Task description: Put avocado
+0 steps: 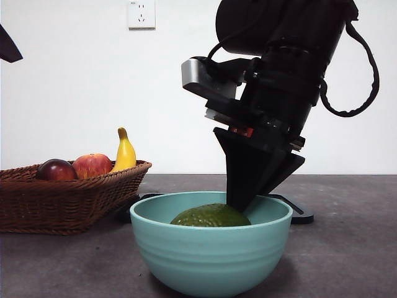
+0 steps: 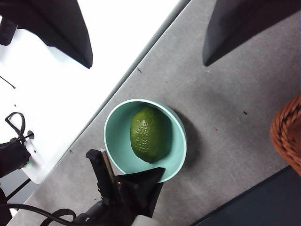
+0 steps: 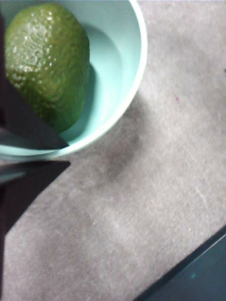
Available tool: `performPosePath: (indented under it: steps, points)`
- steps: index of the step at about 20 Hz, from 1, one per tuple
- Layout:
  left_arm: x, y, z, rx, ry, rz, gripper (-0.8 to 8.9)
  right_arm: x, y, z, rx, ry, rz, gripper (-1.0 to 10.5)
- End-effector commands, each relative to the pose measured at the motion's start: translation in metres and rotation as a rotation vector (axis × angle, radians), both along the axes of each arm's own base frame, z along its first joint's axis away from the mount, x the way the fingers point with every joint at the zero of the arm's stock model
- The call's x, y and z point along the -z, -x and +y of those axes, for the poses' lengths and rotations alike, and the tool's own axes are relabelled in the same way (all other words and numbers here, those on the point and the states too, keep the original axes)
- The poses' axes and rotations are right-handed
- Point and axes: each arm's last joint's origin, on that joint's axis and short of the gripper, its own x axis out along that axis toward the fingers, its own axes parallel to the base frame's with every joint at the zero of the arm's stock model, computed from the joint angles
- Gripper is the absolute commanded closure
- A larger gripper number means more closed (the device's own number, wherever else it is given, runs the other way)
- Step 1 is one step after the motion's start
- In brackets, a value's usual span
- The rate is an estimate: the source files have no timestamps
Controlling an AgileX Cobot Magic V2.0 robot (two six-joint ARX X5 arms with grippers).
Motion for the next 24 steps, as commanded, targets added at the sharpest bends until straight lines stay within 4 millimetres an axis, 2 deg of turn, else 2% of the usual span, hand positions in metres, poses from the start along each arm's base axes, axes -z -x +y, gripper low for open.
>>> performPosePath:
  steps: [1,5,9,13,16,20,24]
  points:
    - [-0.002,-0.001,-0.002,0.018,0.005,-0.014,4.41,0.0,-0.001,0.007,0.007,-0.01,0.007,9.3]
    - [-0.002,-0.001,-0.002,0.018,0.005,-0.014,4.41,-0.012,-0.002,0.008,0.035,-0.056,0.026,9.3]
    - [-0.002,-0.001,-0.002,0.018,0.005,-0.014,4.41,-0.037,-0.016,0.005,0.073,-0.088,0.016,9.3]
    - [-0.002,-0.001,-0.002,0.018,0.005,-0.013,4.41,-0.064,-0.045,-0.007,0.166,-0.147,-0.046,9.3]
    - [-0.002,-0.001,-0.002,0.018,0.005,-0.014,4.41,-0.074,-0.076,-0.018,0.243,-0.168,-0.079,9.3]
    - [-0.002,-0.001,-0.002,0.017,0.004,-0.012,4.41,-0.067,-0.128,-0.027,0.33,-0.162,-0.075,9.3]
    - [-0.002,-0.001,-0.002,0.018,0.004,-0.013,4.41,-0.039,-0.166,-0.024,0.36,-0.152,-0.033,9.3]
